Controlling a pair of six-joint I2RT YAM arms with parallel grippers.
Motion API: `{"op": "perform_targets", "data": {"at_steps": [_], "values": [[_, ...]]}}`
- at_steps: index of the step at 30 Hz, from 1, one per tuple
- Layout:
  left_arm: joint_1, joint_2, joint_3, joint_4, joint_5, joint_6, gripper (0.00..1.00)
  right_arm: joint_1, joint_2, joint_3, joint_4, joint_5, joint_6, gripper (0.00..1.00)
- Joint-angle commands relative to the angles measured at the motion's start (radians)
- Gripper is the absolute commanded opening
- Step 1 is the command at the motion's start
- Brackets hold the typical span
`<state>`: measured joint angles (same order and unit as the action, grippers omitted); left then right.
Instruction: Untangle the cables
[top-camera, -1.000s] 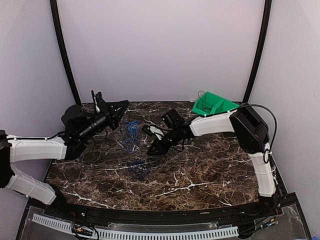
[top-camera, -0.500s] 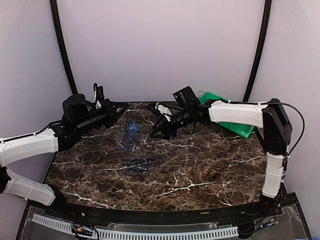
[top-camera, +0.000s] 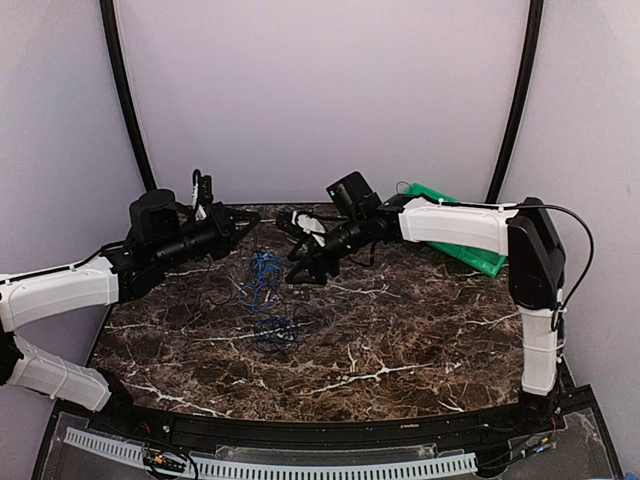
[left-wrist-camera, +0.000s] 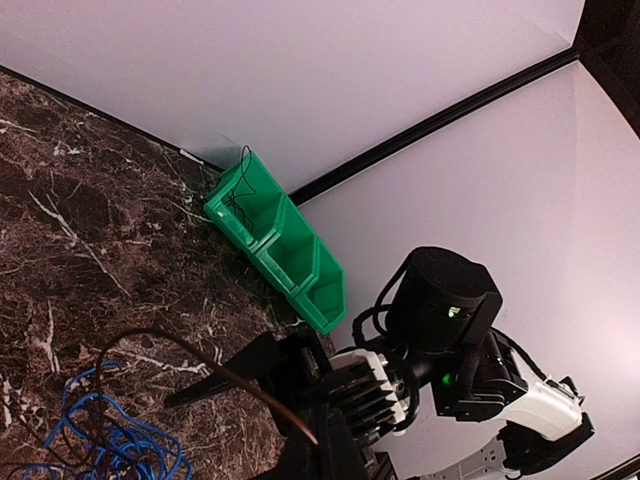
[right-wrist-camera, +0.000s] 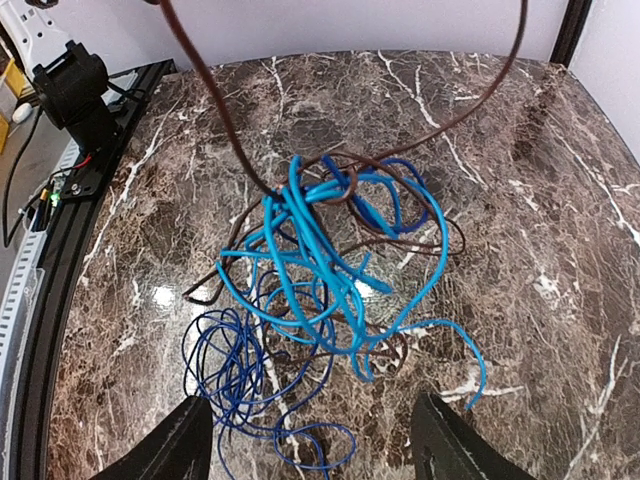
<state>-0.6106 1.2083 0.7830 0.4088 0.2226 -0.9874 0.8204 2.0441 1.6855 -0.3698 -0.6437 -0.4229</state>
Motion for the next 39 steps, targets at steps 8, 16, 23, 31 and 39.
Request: {"op": "perform_targets", "data": {"at_steps": [8, 16, 23, 31, 39], "values": [[0.005, -0.012, -0.005, 0.013, 0.020, 0.018, 0.00, 0.043, 0.106, 0.171, 0.007, -0.073, 0.049, 0.56], [0.005, -0.057, 0.050, -0.030, 0.002, 0.094, 0.00, 0.042, 0.118, 0.040, 0.111, -0.049, 0.082, 0.00], [0.005, -0.128, 0.275, -0.151, -0.021, 0.279, 0.00, 0.030, 0.182, -0.036, 0.139, -0.017, 0.131, 0.00], [0.005, -0.204, 0.405, -0.240, -0.119, 0.398, 0.00, -0.016, 0.258, -0.006, 0.120, -0.044, 0.213, 0.00], [0.005, -0.212, 0.297, -0.228, -0.134, 0.361, 0.00, -0.038, 0.196, -0.029, 0.099, 0.001, 0.195, 0.22]]}}
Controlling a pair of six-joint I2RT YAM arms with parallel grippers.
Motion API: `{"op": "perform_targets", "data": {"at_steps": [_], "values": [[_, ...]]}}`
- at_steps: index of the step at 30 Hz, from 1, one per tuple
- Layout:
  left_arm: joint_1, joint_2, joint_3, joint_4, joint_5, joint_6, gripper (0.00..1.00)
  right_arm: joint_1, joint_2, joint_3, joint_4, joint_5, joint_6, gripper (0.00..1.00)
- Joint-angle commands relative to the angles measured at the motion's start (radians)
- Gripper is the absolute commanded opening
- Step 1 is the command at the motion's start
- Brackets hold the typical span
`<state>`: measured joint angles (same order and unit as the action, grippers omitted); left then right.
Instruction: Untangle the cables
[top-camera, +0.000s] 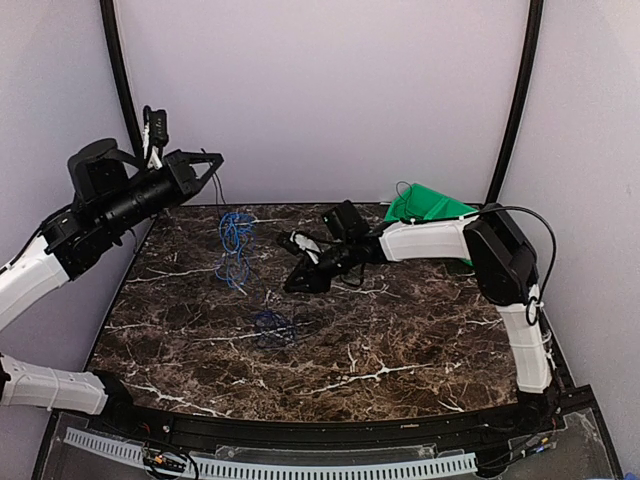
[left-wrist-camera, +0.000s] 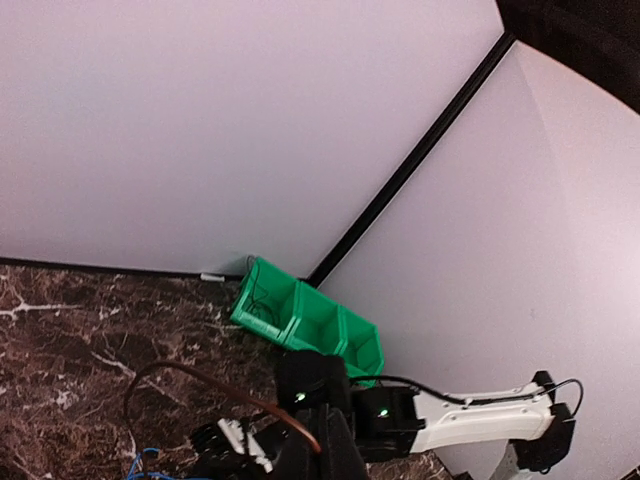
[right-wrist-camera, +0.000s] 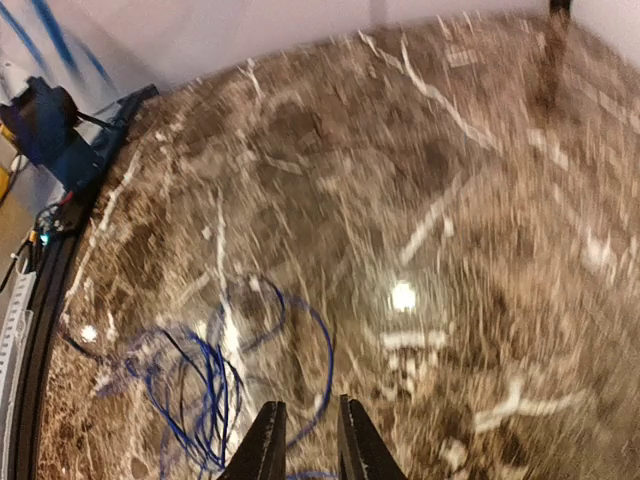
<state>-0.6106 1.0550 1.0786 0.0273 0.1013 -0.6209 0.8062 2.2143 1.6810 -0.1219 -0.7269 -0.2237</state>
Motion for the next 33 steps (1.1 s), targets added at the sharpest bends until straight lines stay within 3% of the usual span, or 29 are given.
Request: {"op": "perform_targets", "data": {"at_steps": [1, 5, 11, 18, 24, 33], "values": [[0.005, -0.057, -0.020, 0.156, -0.014, -0.012, 0.00, -0.025, 0.023, -0.020, -0.166, 0.089, -0.012, 0.22], [0.005, -0.059, -0.076, 0.172, -0.021, -0.029, 0.00, -0.030, -0.034, -0.066, -0.171, 0.073, -0.032, 0.23], [0.005, -0.059, -0.198, 0.278, -0.052, -0.122, 0.00, -0.024, -0.225, -0.223, 0.015, 0.074, -0.017, 0.34], [0.005, 0.012, -0.429, 0.442, -0.144, -0.326, 0.00, 0.028, -0.287, -0.151, -0.158, 0.168, -0.188, 0.36], [0.005, 0.085, -0.498, 0.524, -0.194, -0.425, 0.00, 0.127, -0.262, -0.087, -0.212, 0.359, -0.297, 0.43], [0.005, 0.141, -0.521, 0.554, -0.220, -0.457, 0.00, 0.262, -0.141, 0.044, -0.251, 0.476, -0.428, 0.53]]}}
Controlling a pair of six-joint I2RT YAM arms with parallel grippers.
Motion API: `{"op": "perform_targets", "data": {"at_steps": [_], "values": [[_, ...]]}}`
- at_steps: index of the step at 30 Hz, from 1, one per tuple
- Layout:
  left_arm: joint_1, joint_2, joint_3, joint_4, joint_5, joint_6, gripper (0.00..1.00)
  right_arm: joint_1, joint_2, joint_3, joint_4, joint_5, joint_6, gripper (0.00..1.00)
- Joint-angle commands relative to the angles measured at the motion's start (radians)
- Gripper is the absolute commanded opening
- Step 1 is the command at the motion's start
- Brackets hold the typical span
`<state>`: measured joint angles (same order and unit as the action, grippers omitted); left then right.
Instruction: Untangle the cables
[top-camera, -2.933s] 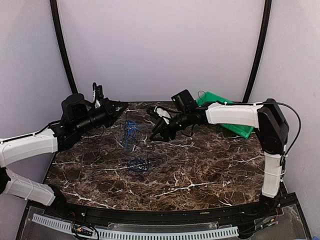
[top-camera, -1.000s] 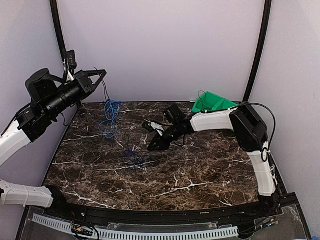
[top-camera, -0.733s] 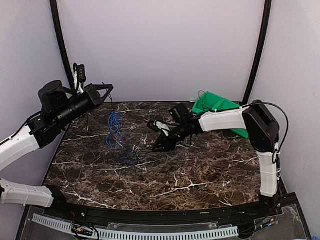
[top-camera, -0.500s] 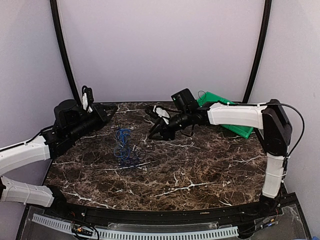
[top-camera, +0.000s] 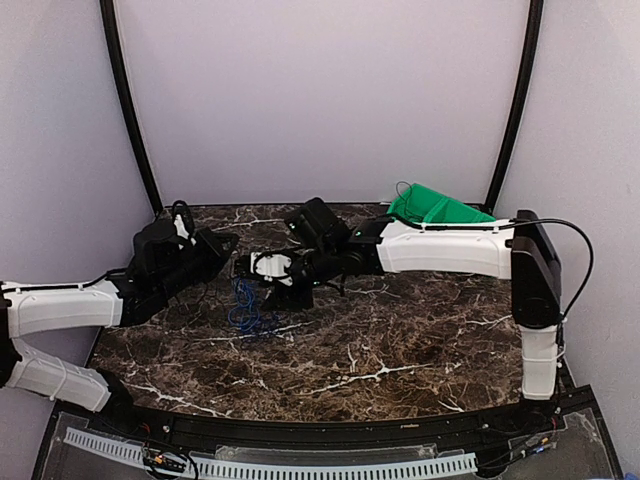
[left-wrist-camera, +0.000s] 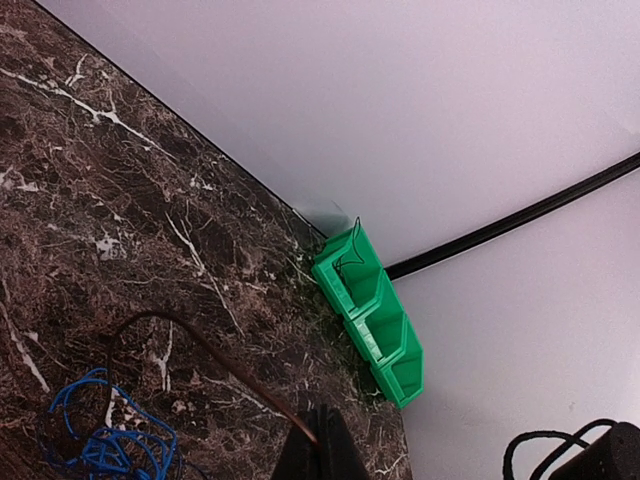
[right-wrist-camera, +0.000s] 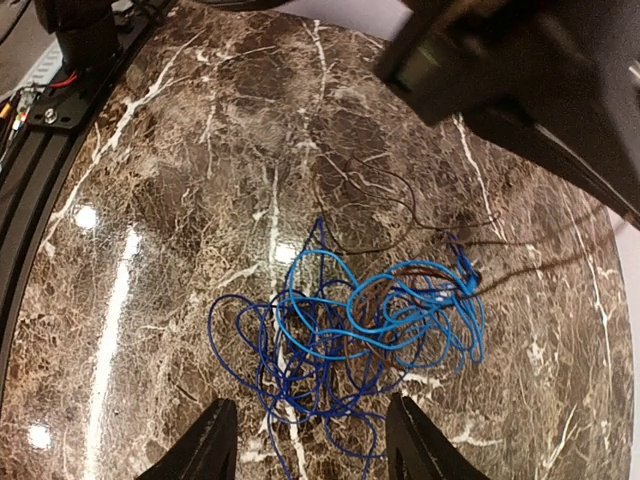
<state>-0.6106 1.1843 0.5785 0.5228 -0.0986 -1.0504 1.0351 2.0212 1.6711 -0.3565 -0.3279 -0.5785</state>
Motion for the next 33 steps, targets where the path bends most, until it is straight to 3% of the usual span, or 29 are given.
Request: {"op": "perform_targets", "data": {"at_steps": [1, 7, 19, 33], "values": [[0.005, 0.017, -0.020, 0.062, -0.018, -0.030, 0.00, 0.039, 0.065, 0.063, -0.011, 0.088, -0.080, 0.54], [0.005, 0.012, -0.009, 0.055, -0.004, -0.036, 0.00, 0.064, 0.127, 0.117, 0.040, 0.169, -0.094, 0.62], [0.005, -0.026, 0.009, 0.007, 0.017, -0.037, 0.00, 0.133, 0.152, 0.091, 0.096, 0.245, -0.214, 0.57], [0.005, -0.067, 0.044, -0.059, 0.029, -0.033, 0.00, 0.124, 0.331, 0.146, 0.253, 0.472, -0.262, 0.65]]}}
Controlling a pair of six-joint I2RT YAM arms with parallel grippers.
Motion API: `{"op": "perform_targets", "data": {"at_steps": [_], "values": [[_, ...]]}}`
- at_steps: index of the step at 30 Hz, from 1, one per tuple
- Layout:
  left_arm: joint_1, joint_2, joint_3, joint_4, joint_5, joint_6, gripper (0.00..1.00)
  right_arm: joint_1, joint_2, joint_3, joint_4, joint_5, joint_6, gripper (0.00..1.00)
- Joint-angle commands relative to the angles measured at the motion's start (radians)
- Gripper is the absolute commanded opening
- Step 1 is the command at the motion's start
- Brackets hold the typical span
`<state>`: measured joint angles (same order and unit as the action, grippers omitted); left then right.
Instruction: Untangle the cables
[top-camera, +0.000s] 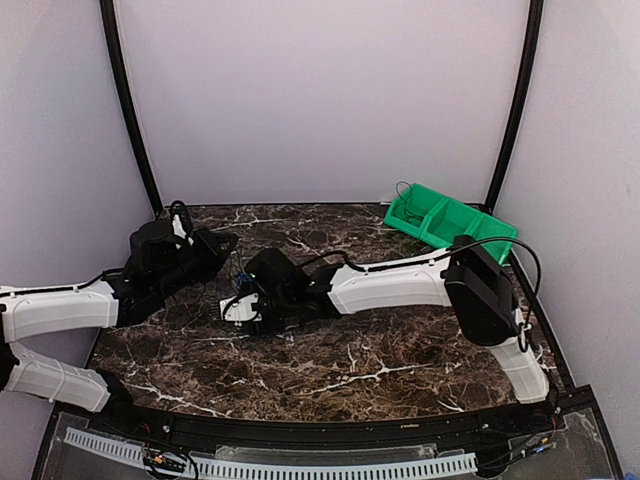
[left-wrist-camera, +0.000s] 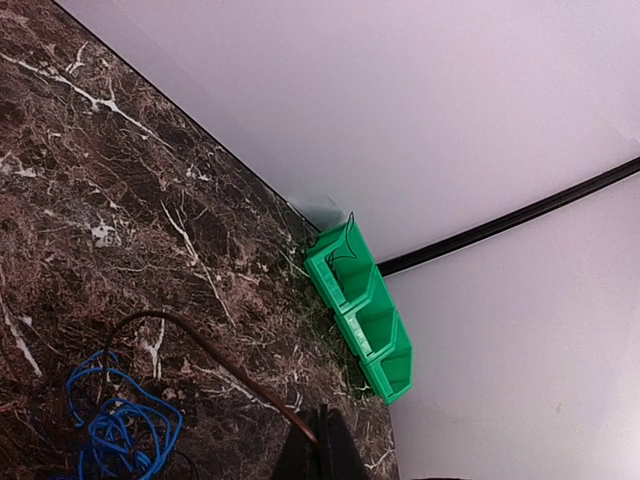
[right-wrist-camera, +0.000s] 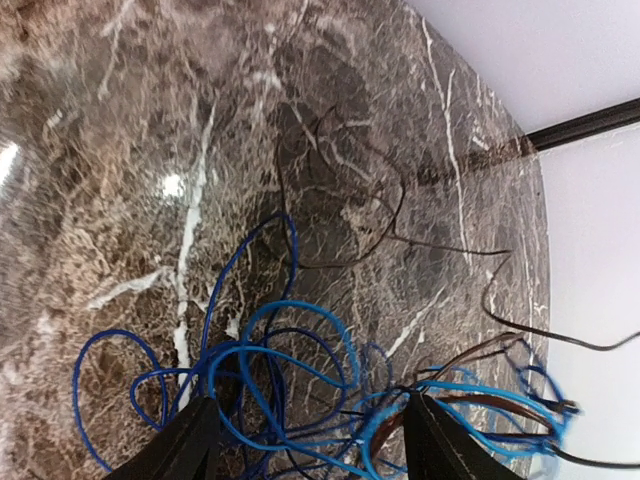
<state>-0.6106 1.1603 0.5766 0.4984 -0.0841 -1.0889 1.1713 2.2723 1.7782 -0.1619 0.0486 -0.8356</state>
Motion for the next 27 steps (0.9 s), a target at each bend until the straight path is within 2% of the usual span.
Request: {"op": "perform_targets", "data": {"at_steps": [1, 7, 12, 14, 17, 19, 27], "values": [[0.005, -0.047, 0.059, -0.049, 0.019, 0.010, 0.00, -0.016, 0.104, 0.051, 0.051, 0.104, 0.001, 0.64], [0.005, -0.098, 0.151, -0.137, 0.028, 0.065, 0.00, -0.042, 0.185, 0.088, -0.041, 0.116, 0.043, 0.57], [0.005, -0.123, 0.240, -0.223, 0.023, 0.136, 0.00, -0.055, 0.164, 0.006, -0.049, 0.089, 0.069, 0.48], [0.005, -0.128, 0.268, -0.239, 0.026, 0.156, 0.00, -0.060, 0.161, -0.012, -0.081, 0.069, 0.088, 0.38], [0.005, -0.124, 0.337, -0.273, 0.031, 0.220, 0.00, -0.071, 0.149, -0.036, -0.145, 0.019, 0.126, 0.12], [0.005, -0.113, 0.425, -0.322, 0.031, 0.296, 0.00, -0.079, 0.120, -0.087, -0.162, -0.005, 0.134, 0.00], [0.005, -0.025, 0.891, -0.554, -0.051, 0.618, 0.00, -0.133, -0.027, -0.372, -0.112, -0.025, 0.154, 0.00]]}}
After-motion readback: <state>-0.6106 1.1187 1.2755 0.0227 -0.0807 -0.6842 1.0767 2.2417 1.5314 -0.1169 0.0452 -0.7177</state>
